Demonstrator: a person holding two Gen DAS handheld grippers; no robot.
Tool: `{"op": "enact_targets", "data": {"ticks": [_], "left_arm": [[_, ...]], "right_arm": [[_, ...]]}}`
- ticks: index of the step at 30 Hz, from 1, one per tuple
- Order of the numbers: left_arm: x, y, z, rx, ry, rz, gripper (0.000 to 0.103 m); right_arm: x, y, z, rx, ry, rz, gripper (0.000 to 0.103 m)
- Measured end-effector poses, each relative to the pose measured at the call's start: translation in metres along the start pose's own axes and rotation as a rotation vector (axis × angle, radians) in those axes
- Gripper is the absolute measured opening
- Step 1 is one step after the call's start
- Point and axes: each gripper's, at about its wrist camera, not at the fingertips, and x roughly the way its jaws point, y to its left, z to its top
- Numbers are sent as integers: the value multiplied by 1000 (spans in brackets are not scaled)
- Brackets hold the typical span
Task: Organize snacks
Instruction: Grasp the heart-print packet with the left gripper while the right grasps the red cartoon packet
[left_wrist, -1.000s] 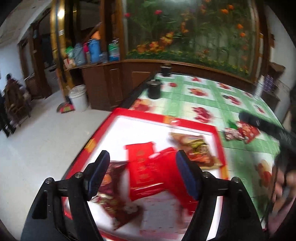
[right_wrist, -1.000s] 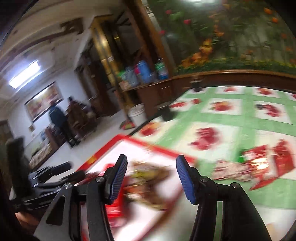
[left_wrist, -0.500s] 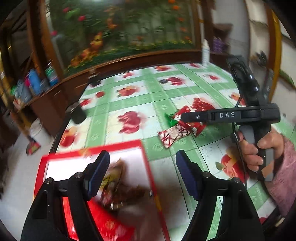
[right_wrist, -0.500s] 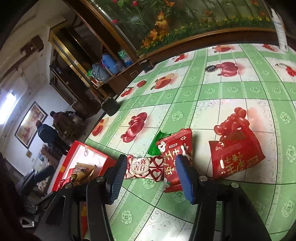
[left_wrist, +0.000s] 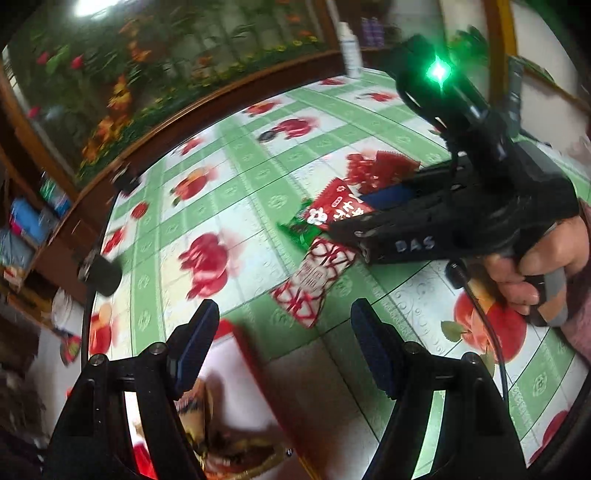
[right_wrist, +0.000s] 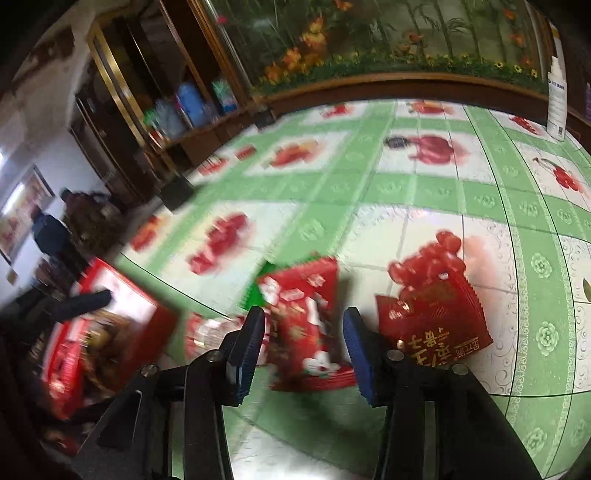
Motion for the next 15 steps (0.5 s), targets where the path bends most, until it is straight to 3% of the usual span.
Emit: {"op": "enact_targets", "data": {"ticks": [1,2,8,15], "left_arm": [[2,-2,3,18,0,-2,73],[5,-3,7,36,1,-5,73],[26,-7,22,85,34,-34,73],[57,-11,27,118,112,-68,73]], "right_arm": [[0,0,0,-13,5,-12,43],[0,0,0,-15,7,-16,37],[-6,-10,3,-9,56,-77,36],[-10,-32,7,87,107,-58,36]]}}
